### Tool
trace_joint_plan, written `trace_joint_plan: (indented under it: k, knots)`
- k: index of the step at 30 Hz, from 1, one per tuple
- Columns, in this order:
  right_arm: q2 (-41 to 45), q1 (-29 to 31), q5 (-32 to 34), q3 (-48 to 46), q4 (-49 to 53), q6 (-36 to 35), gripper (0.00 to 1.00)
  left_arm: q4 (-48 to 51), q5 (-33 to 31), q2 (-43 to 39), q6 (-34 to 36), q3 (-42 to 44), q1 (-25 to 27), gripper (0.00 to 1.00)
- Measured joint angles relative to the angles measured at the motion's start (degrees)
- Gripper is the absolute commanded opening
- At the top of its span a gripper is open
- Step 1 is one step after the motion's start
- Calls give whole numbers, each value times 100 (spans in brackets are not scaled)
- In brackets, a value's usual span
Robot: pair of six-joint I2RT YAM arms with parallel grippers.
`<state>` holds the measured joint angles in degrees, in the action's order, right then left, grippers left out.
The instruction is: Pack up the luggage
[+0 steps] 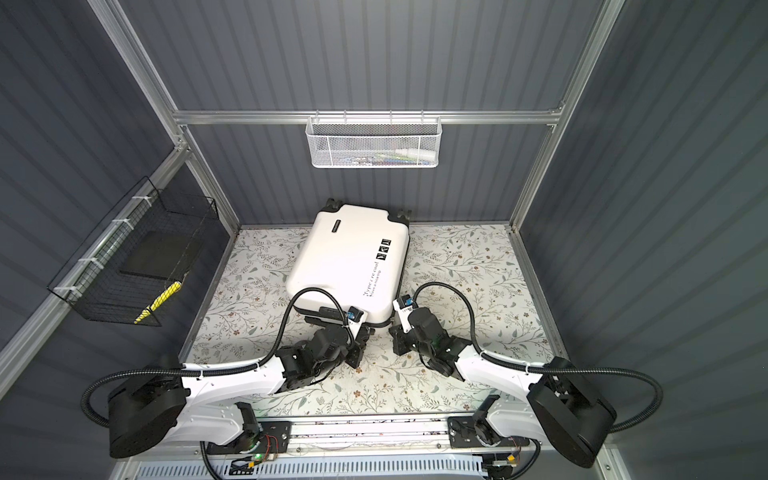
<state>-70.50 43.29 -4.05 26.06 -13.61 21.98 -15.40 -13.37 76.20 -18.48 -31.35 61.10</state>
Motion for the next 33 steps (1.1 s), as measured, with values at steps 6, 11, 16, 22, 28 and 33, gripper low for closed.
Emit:
trace_joint_plan:
  k: [6, 11, 16, 22, 28, 33]
  knots:
    - [39, -2, 50, 0, 87, -2, 0, 94, 61, 96, 83, -149, 61, 0]
    - [48, -46, 197, 0, 133, 70, 0, 114, 9, 468, 173, -476, 212, 0]
    - [153, -63, 186, -2, 240, 55, 0, 79, -68, 560, 177, -551, 295, 0]
    - [739, -332, -199, -282, 402, 52, 0, 83, -114, 525, 120, -549, 409, 0]
    - [1123, -474, -501, -531, 413, 55, 0, 81, -111, 514, 109, -549, 487, 0]
    - [1180, -494, -656, -632, 289, 63, 0, 81, -114, 514, 114, -549, 494, 0]
